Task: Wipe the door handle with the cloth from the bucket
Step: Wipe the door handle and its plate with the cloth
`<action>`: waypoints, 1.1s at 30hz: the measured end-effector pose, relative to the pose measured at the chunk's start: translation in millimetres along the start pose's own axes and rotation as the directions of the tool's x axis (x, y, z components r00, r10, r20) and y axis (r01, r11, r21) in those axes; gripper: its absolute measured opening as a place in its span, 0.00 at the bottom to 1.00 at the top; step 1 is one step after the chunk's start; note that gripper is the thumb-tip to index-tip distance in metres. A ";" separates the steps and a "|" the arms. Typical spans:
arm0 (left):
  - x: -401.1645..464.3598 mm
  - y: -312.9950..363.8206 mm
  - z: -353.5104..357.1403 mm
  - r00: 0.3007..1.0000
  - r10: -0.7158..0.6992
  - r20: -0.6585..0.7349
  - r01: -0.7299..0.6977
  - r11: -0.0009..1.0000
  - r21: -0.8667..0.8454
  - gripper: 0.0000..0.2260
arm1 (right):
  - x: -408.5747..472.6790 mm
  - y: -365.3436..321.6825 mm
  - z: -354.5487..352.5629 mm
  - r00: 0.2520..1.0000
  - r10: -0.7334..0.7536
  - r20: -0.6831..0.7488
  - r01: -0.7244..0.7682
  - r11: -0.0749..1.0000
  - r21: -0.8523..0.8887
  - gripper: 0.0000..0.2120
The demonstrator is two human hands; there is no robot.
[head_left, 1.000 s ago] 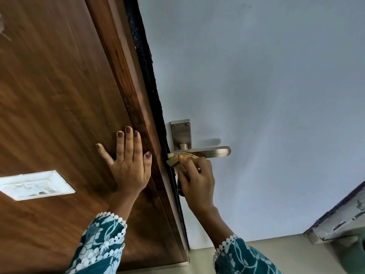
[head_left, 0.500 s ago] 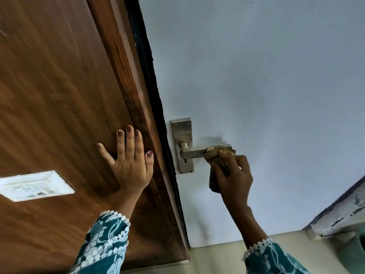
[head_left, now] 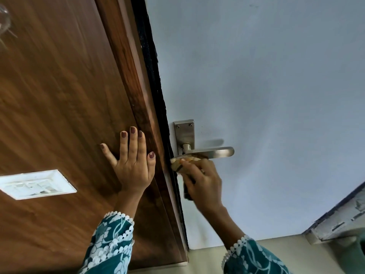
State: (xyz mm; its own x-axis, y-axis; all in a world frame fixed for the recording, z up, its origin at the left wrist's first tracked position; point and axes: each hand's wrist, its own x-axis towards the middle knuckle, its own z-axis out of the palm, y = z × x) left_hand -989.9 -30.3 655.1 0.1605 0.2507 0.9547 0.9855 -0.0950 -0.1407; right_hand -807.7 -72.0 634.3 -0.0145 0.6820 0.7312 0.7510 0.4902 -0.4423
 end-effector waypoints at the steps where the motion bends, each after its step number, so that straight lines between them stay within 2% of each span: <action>1: 0.8 -0.5 0.3 1.000 -0.001 0.002 0.001 1.000 0.001 0.24 | -0.3 10.3 -6.2 0.999 0.043 -0.026 -0.043 0.999 0.002 0.10; 4: -0.6 -0.4 1.2 1.000 -0.006 -0.007 0.006 1.000 0.003 0.24 | 1.1 41.4 -25.0 0.983 0.153 -0.100 -0.154 0.988 0.002 0.15; 9: -0.4 -1.0 0.7 1.000 -0.016 0.002 0.016 1.000 0.007 0.24 | 4.3 61.8 -41.1 0.941 0.315 -0.125 -0.301 0.946 0.122 0.15; 14: 1.9 1.2 -4.3 0.999 -0.038 0.033 0.038 0.999 -0.013 0.23 | 13.1 71.2 -71.1 0.846 0.498 -0.192 -0.470 0.866 0.172 0.16; 16: 2.2 3.2 -5.0 0.997 -0.056 0.044 0.056 0.998 -0.016 0.23 | 24.1 59.0 -81.2 0.873 0.427 -0.235 -0.391 0.902 0.182 0.16; 19: 1.4 6.6 -6.7 0.993 -0.097 0.071 0.100 0.995 -0.027 0.23 | 42.5 25.1 -80.0 0.959 0.167 -0.228 -0.138 0.980 0.141 0.17; 21: 2.2 7.4 -8.4 0.989 -0.110 0.101 0.114 0.993 -0.037 0.23 | 53.3 3.0 -69.8 0.992 -0.015 -0.121 0.021 0.999 0.042 0.17; 22: 2.9 7.4 -9.8 0.987 -0.109 0.117 0.115 0.992 -0.043 0.23 | 56.3 -6.3 -62.6 0.997 -0.072 0.007 0.072 0.997 -0.036 0.18; 24: 3.5 7.2 -12.1 0.985 -0.104 0.140 0.112 0.992 -0.052 0.23 | 51.5 -20.2 -46.8 0.933 -0.057 0.354 0.141 0.966 -0.216 0.24; 26: 3.7 7.1 -13.8 0.982 -0.105 0.157 0.115 0.992 -0.059 0.23 | 38.7 -23.8 -35.0 0.840 -0.012 0.543 0.210 0.929 -0.304 0.28; 30: 6.3 9.4 -15.0 0.979 -0.129 0.160 0.139 0.989 -0.054 0.22 | 40.9 -17.7 -38.5 0.759 -0.043 0.649 0.320 0.894 -0.314 0.30; 33: 6.9 13.1 -15.1 0.978 -0.145 0.150 0.156 0.986 -0.059 0.22 | 51.5 -15.4 -37.2 0.763 -0.063 0.643 0.365 0.863 -0.349 0.32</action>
State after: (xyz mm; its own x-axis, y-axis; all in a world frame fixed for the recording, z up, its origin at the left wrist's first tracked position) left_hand -976.7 -44.3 663.8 0.0221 0.4038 0.9146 0.9935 -0.1111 0.0251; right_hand -795.5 -64.6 698.1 -0.4827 0.8387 0.2520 0.8733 0.4828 0.0659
